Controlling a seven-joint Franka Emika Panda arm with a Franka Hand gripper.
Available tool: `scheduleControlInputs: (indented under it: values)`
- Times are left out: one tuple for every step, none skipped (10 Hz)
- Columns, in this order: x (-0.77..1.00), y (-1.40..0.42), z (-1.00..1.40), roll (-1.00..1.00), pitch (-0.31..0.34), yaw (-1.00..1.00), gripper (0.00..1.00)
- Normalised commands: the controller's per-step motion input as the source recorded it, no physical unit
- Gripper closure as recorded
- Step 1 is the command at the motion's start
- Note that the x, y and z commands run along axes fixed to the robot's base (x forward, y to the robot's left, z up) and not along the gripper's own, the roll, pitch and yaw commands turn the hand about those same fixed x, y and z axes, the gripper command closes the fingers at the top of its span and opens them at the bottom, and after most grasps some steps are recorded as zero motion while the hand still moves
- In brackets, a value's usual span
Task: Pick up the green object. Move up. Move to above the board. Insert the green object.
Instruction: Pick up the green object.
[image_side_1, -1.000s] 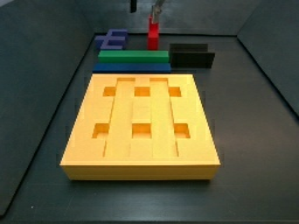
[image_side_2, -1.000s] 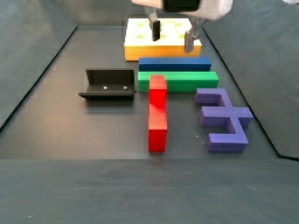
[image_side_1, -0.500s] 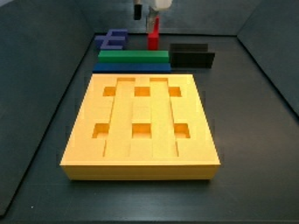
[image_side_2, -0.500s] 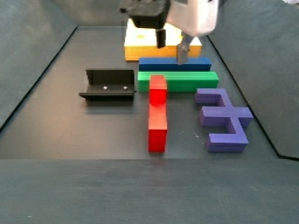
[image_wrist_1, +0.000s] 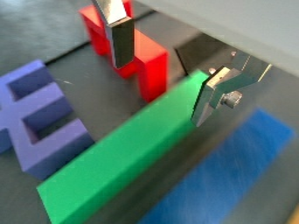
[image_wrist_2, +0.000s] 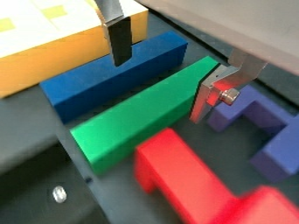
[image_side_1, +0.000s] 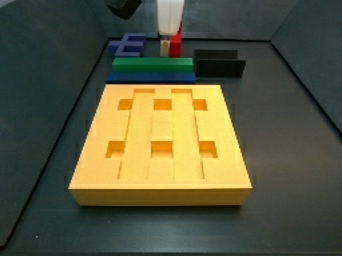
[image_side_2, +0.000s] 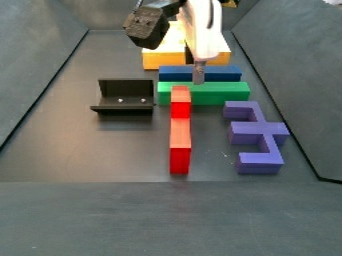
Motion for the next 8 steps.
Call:
scheduleControlInputs:
  values:
    - [-0.67, -0.08, -0.22, 0.13, 0.000, -0.33, 0.00]
    - [-0.63, 0.00, -0.14, 0.04, -0.040, 0.00, 0.00]
    - [-0.59, 0.00, -0.19, 0.06, -0.054, 0.00, 0.00]
    - [-0.44, 0.11, -0.23, 0.00, -0.099, 0.19, 0.00]
    - [0.04, 0.00, -0.18, 0.00, -0.041, 0.37, 0.00]
    - [0.13, 0.07, -0.17, 0.00, 0.000, 0.09, 0.00]
    - [0.00, 0.23, -0.09, 0.00, 0.000, -0.01, 0.00]
    - [0.00, 0.25, -0.09, 0.00, 0.000, -0.03, 0.00]
